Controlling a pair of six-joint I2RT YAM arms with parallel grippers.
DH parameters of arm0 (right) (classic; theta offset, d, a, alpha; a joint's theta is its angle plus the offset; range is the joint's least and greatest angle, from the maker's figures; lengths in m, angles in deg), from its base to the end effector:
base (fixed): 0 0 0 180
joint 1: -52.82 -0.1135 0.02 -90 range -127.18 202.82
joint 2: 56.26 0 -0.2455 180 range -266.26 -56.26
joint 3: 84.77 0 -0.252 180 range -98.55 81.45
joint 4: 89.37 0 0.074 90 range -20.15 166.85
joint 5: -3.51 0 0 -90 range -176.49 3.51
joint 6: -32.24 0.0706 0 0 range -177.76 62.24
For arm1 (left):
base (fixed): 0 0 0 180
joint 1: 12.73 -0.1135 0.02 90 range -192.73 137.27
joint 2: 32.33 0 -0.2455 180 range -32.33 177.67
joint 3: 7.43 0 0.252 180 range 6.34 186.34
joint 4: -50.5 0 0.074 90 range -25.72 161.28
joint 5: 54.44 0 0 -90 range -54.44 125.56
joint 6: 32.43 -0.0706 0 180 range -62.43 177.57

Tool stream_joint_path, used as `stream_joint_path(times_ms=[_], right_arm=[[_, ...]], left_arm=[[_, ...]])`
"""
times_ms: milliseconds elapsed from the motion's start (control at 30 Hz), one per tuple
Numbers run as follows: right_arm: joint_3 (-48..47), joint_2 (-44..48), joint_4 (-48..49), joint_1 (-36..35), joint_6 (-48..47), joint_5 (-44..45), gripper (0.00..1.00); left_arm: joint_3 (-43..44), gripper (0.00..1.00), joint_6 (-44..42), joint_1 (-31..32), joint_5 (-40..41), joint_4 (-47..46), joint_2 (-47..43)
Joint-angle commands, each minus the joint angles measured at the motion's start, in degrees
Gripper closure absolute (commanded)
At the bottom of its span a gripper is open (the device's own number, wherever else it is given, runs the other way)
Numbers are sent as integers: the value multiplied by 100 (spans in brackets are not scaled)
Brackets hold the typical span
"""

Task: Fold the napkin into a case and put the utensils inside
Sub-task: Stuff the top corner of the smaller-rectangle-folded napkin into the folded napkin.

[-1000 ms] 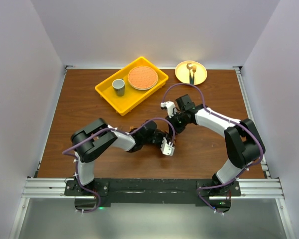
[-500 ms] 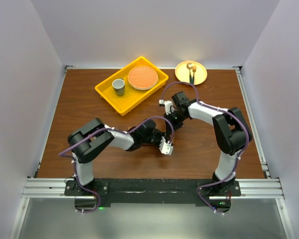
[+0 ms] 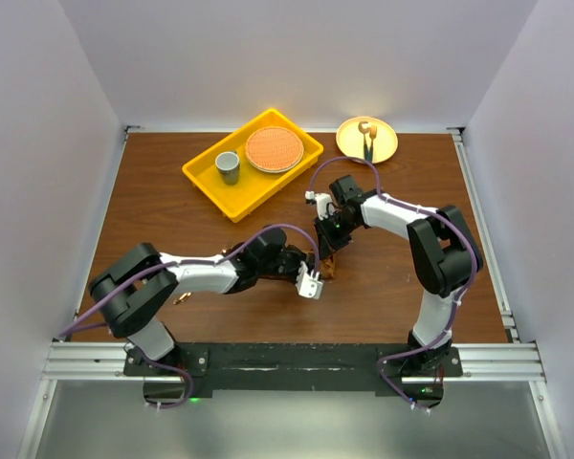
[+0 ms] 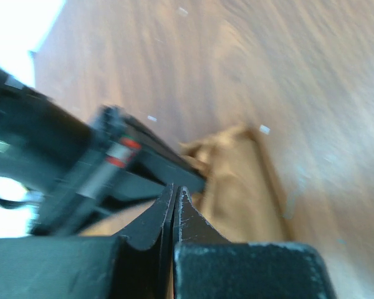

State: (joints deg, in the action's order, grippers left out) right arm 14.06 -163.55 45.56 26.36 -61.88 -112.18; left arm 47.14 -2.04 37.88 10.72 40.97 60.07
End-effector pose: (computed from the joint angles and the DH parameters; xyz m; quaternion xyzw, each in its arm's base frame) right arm 0.3119 0.1894 0.1067 -0.2887 0.9182 0.2460 0.1138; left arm 0.1997 -0.2900 0.1388 0.7508 0.3891 -0.1448 0.5137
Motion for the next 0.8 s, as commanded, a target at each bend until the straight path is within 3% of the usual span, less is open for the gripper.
stream_joint_path(times_ms=[0,533,767], right_arm=[[42,102,-211,-17,-186,153,100],[-239,586,-641,-26,-10,-357,100],[-151,253,-528,-35,148,-305,100]], left_arm=[[-151,100,-77,-147,-3,64,242],[359,100,345,-332,6,133,938],[578,100,600,-341,67,239,1105]])
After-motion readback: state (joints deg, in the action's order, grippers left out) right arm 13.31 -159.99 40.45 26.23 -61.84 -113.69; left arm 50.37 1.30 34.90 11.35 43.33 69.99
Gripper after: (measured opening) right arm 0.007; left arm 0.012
